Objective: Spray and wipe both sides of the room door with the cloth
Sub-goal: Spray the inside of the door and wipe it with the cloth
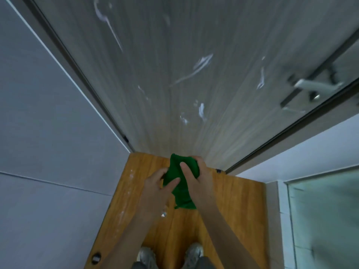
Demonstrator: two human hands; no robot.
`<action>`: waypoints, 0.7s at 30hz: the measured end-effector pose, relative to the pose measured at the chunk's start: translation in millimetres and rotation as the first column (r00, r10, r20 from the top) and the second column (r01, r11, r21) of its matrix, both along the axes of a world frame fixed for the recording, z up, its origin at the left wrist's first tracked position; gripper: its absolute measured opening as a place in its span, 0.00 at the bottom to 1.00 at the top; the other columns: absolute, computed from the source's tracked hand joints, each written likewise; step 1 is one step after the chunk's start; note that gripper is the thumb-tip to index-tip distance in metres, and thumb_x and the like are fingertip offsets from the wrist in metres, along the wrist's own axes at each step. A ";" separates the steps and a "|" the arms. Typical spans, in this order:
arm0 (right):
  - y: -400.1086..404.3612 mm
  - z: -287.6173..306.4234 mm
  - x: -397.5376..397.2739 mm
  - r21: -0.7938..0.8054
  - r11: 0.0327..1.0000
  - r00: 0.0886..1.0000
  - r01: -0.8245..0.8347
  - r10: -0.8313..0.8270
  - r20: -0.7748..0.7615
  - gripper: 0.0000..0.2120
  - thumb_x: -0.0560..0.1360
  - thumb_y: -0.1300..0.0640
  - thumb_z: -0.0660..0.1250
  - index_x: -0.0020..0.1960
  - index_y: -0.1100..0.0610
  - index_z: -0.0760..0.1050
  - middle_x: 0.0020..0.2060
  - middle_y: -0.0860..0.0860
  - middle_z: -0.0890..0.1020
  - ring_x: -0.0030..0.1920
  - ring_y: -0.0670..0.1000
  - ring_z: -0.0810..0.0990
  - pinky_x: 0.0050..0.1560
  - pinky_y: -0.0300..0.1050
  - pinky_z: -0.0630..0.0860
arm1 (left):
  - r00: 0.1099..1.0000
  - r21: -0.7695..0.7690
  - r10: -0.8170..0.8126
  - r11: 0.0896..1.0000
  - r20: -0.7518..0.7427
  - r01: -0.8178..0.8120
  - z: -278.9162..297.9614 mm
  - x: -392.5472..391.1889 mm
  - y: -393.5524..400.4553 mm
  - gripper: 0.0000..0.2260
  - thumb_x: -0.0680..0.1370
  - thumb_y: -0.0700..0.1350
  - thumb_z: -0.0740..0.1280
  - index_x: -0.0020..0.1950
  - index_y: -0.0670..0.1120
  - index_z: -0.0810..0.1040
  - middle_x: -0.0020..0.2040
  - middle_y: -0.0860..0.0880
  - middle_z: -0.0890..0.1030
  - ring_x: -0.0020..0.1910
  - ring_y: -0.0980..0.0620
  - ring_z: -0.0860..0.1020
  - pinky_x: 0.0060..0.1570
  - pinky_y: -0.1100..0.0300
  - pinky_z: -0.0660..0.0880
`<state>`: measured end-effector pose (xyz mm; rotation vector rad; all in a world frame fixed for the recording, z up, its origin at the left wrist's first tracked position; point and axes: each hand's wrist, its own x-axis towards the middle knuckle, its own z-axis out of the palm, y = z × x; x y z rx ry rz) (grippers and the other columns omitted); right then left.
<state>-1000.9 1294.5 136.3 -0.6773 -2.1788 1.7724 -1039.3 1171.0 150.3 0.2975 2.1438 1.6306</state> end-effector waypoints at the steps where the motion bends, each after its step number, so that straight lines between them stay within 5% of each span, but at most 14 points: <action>1: 4.8 29.8 -0.2 0.014 0.999 0.999 -0.028 0.028 -0.021 0.04 0.78 0.53 0.65 0.49 0.43 0.72 0.41 0.46 0.80 0.41 0.43 0.79 0.42 0.44 0.78 | 1.000 0.007 -0.010 1.000 -0.028 0.011 28.4 -1.9 3.2 0.09 0.76 0.36 0.69 0.46 0.51 0.79 0.40 0.56 0.82 0.41 0.60 0.79 0.40 0.70 0.74; 7: 37.9 157.4 -7.4 0.112 0.985 0.984 -0.128 0.140 -0.108 0.05 0.78 0.54 0.66 0.54 0.48 0.74 0.46 0.49 0.80 0.45 0.46 0.79 0.45 0.43 0.78 | 0.928 -0.009 -0.093 0.995 -0.362 0.096 149.6 -29.0 17.3 0.03 0.76 0.37 0.70 0.47 0.44 0.82 0.43 0.53 0.82 0.43 0.57 0.77 0.42 0.70 0.72; 11: 48.5 196.8 -19.7 0.169 0.965 0.969 -0.201 0.221 -0.109 0.05 0.78 0.57 0.66 0.49 0.48 0.75 0.44 0.51 0.78 0.44 0.47 0.77 0.44 0.45 0.76 | 0.947 0.072 -0.180 0.976 -0.266 0.206 192.0 -53.4 19.0 0.06 0.76 0.36 0.69 0.45 0.47 0.82 0.40 0.56 0.82 0.40 0.60 0.78 0.41 0.69 0.73; 15: 49.1 213.3 -35.4 0.268 0.944 0.963 -0.192 0.233 -0.132 0.07 0.76 0.65 0.67 0.52 0.56 0.78 0.47 0.51 0.77 0.50 0.45 0.75 0.53 0.35 0.71 | 0.949 0.112 -0.266 0.952 -0.167 0.286 208.6 -85.1 9.5 0.09 0.77 0.36 0.68 0.43 0.50 0.81 0.39 0.57 0.83 0.40 0.60 0.80 0.41 0.67 0.75; 18: 34.4 221.3 -52.8 0.244 0.968 0.990 -0.065 0.094 -0.108 0.09 0.75 0.64 0.69 0.49 0.51 0.78 0.46 0.46 0.74 0.47 0.36 0.73 0.50 0.30 0.68 | 0.938 0.131 -0.313 0.934 -0.150 0.332 215.5 -109.5 -0.9 0.07 0.77 0.36 0.67 0.47 0.48 0.80 0.40 0.54 0.84 0.41 0.55 0.82 0.40 0.62 0.77; 21: 10.0 210.3 -75.9 0.363 0.921 0.987 0.140 -0.157 0.018 0.09 0.73 0.54 0.72 0.51 0.49 0.75 0.46 0.46 0.74 0.43 0.40 0.73 0.43 0.35 0.69 | 0.952 0.164 -0.285 0.940 -0.112 0.300 218.9 -129.4 -8.5 0.11 0.78 0.37 0.67 0.53 0.53 0.75 0.44 0.51 0.83 0.44 0.52 0.82 0.42 0.58 0.78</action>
